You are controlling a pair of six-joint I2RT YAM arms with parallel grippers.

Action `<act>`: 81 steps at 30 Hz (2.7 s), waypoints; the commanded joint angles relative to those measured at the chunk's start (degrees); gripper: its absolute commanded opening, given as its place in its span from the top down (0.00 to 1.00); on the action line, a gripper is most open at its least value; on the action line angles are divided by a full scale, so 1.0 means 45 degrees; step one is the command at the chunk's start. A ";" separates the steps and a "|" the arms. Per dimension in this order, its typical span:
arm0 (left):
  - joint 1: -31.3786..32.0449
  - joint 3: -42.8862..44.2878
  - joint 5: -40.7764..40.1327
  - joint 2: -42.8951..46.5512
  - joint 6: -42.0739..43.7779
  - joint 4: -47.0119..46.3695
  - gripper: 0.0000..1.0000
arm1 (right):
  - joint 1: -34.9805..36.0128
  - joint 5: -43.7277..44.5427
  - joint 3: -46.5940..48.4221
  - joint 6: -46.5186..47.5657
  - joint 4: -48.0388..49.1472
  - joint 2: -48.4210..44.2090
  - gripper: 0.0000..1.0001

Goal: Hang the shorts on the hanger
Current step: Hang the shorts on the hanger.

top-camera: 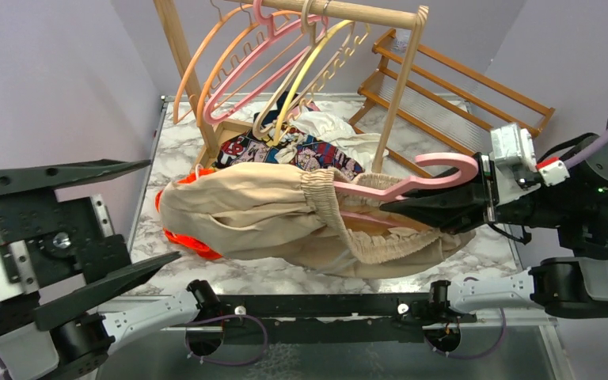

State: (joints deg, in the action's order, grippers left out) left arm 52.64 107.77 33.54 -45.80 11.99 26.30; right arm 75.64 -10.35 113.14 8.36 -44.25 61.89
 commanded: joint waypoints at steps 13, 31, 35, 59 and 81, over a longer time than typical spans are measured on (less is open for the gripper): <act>0.0020 -0.0833 -0.0684 0.0441 0.0376 -0.0494 0.01 | 0.0013 -0.6361 0.2362 -0.1667 -0.0293 0.1762 0.99; 0.0038 -0.0986 -0.0988 0.0405 0.0617 -0.0497 0.01 | 0.0009 0.1196 0.0225 0.0044 -0.2009 0.1913 0.99; 0.0025 -0.1368 -0.1067 0.0452 0.0699 -0.0499 0.01 | 0.0009 -0.2559 0.1817 -0.0779 -0.1035 0.1725 0.99; 0.0021 -0.2312 -0.1375 0.0234 0.0754 -0.0456 0.01 | 0.0010 0.5382 0.2020 -0.0670 -0.3211 0.2444 0.99; 0.0034 -0.5174 -0.0240 -0.0611 0.0602 -0.0460 0.07 | 0.0019 0.4375 -0.2730 -0.1899 -0.2242 0.1159 0.99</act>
State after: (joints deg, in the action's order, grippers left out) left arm 52.62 87.57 29.85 -48.49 14.98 24.97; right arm 75.68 9.50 102.83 2.57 -60.45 70.02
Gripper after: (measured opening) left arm 0.951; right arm 0.054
